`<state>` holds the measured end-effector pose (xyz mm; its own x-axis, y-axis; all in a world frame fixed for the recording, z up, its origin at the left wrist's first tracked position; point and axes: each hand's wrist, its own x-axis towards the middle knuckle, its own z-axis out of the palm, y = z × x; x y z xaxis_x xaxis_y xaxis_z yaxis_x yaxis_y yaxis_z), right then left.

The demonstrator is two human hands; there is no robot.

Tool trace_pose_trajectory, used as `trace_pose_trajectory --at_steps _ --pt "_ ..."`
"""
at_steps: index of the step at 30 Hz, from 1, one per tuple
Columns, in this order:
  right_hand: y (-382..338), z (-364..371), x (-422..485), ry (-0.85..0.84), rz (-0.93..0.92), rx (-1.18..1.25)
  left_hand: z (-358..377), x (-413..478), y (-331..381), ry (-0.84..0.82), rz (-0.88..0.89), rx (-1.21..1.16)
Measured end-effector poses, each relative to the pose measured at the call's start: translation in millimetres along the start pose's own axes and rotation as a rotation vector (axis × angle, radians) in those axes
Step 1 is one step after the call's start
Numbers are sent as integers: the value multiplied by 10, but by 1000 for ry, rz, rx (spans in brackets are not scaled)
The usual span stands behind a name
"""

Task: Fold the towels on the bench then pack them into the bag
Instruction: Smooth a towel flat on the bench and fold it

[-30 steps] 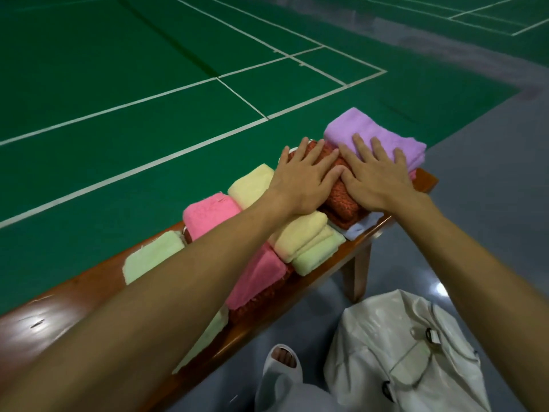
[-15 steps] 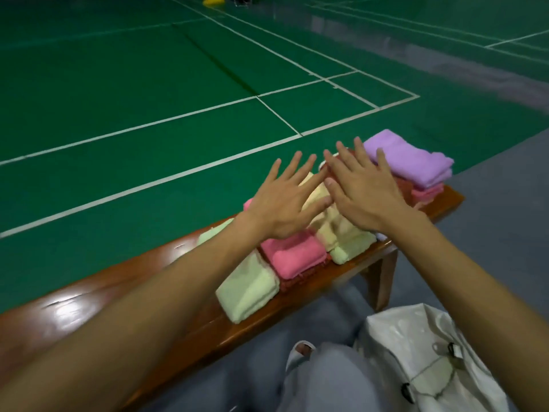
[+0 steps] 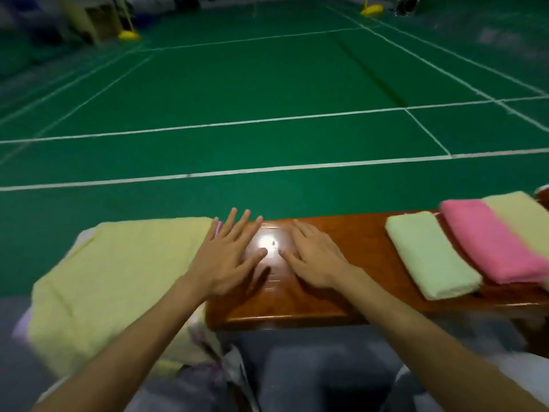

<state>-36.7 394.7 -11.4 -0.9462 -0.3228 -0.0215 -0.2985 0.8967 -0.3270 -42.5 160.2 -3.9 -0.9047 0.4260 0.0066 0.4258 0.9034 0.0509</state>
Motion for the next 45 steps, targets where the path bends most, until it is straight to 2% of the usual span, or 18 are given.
trace_pose_trajectory --at_steps 4,8,10,13,17,21,23,25,29,33,37,39,42,45 --pt "-895 475 339 20 -47 250 44 -737 -1076 0 -285 -22" --pt "-1453 803 586 81 108 499 184 -1263 -1875 62 -649 -126" --pt "-1587 911 681 106 211 563 256 -1439 -2147 169 -811 -130" --pt "-1660 982 781 179 317 537 283 -1559 -2311 332 -1013 -176" --pt "-1700 1022 874 171 355 475 205 -1541 -2348 551 -1134 -326" --pt "-1771 913 836 244 313 644 162 -1461 -2299 701 -1078 -293" --pt "-1759 753 795 314 272 729 102 -1424 -2206 782 -987 -239" --pt "-1626 591 757 363 305 836 23 -1340 -2044 814 -860 -202" --pt "-1089 371 656 481 444 1156 -9 -1031 -1643 714 -663 -299" --pt "-317 262 469 686 657 1217 193 -645 -1098 575 -476 -416" --pt "350 165 103 739 778 956 467 -327 -425 482 -304 -449" --pt "572 133 -98 707 729 767 591 -224 -146 444 -245 -447" --pt "772 153 -309 569 634 339 697 -150 165 405 -172 -362" --pt "805 199 -334 511 549 -62 761 -112 322 338 -188 -235"
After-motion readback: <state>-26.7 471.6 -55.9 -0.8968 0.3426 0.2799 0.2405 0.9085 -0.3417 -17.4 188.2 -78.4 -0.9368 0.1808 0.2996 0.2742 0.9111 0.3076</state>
